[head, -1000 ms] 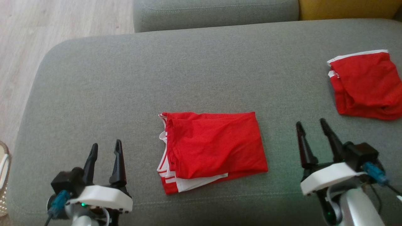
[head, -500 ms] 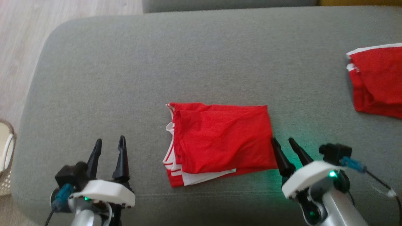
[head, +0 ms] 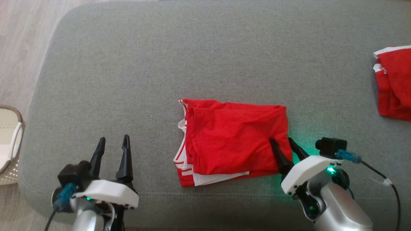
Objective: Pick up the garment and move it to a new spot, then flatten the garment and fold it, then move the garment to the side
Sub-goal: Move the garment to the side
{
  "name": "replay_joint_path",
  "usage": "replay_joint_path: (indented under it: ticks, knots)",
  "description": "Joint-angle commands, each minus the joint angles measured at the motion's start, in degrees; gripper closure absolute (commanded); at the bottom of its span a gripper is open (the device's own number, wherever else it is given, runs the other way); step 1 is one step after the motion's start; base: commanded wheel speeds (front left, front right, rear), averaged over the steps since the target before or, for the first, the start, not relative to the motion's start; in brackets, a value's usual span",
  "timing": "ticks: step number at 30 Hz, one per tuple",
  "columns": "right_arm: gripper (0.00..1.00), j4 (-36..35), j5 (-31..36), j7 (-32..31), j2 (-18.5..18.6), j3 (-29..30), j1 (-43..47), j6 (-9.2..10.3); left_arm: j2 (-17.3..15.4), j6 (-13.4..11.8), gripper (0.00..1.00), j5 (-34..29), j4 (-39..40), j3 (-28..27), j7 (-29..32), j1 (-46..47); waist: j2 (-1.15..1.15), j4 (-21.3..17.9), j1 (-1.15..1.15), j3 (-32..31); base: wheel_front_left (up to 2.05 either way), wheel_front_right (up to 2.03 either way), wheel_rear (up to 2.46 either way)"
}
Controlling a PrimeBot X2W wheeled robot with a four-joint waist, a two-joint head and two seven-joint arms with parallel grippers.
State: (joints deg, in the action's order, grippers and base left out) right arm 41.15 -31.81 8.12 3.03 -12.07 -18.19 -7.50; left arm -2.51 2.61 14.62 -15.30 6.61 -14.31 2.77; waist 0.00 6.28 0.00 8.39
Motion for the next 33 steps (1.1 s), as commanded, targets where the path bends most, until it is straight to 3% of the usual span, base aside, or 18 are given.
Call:
replay_joint_path:
  ticks: [1, 4, 5, 6, 9, 15, 22, 27, 33]
  knots:
    - [0.0, -0.3, 0.0, 0.2, -0.1, -1.8, -2.4, 0.01, -0.4, 0.3, 0.0, 0.5, 1.3, -1.9, -0.7, 2.6, 0.0, 0.1, 0.0, 0.0, 0.0, 0.0, 0.0]
    - [0.03, 2.0, 0.7, 0.4, -0.1, -3.0, -3.7, 0.01, -0.4, 0.2, 0.0, 1.2, 1.3, -1.5, -0.7, 3.0, 0.0, 0.1, 0.0, 0.0, 0.0, 0.0, 0.0]
    - [0.72, 2.6, 0.9, 0.5, -0.1, -3.4, -4.0, 0.01, -0.4, 0.2, 0.0, 1.0, 1.3, -1.4, -0.7, 3.0, 0.0, 0.1, 0.0, 0.0, 0.0, 0.0, 0.0]
    - [1.0, 3.2, 1.2, 0.8, -0.1, -3.9, -4.3, 0.01, -0.4, 0.1, 0.0, 1.0, 1.3, -1.2, -0.7, 3.1, 0.0, 0.1, 0.0, -0.1, 0.0, 0.0, 0.0]
    - [1.0, 4.9, 3.7, 2.1, -0.1, -4.8, -5.1, 0.01, -0.4, 0.0, 0.0, 1.0, 1.4, -0.7, -0.7, 3.1, 0.0, -0.2, 0.0, -0.3, 0.0, 0.0, 0.0]
    - [1.0, 6.8, 15.9, 4.5, 0.0, -3.6, -8.3, 0.01, -0.4, -0.4, 0.0, 1.7, 1.8, -1.3, -0.7, 2.9, 0.0, -2.9, 0.0, -0.9, 0.0, 0.0, 0.0]
    - [1.0, 0.8, 27.9, 3.8, 2.3, -0.4, -12.7, 0.01, -0.4, 0.4, 0.0, -0.3, 2.7, -0.2, -0.7, 4.5, 0.0, -8.1, 0.0, 0.9, 0.0, 0.0, 0.0]
    - [1.0, -5.4, 30.0, 0.2, 4.8, 1.2, -16.2, 0.01, -0.7, 2.1, 0.0, -3.9, 3.2, 1.7, -0.7, 8.0, 0.0, -11.3, 0.0, 4.5, 0.0, 0.0, 0.0]
    - [1.0, -11.6, 28.1, -4.9, 9.7, 6.2, -21.8, 0.01, -3.9, 4.1, 0.0, -8.1, 3.4, 5.9, -0.7, 15.3, 0.0, -16.6, 0.0, 11.2, 0.0, 0.0, 0.0]
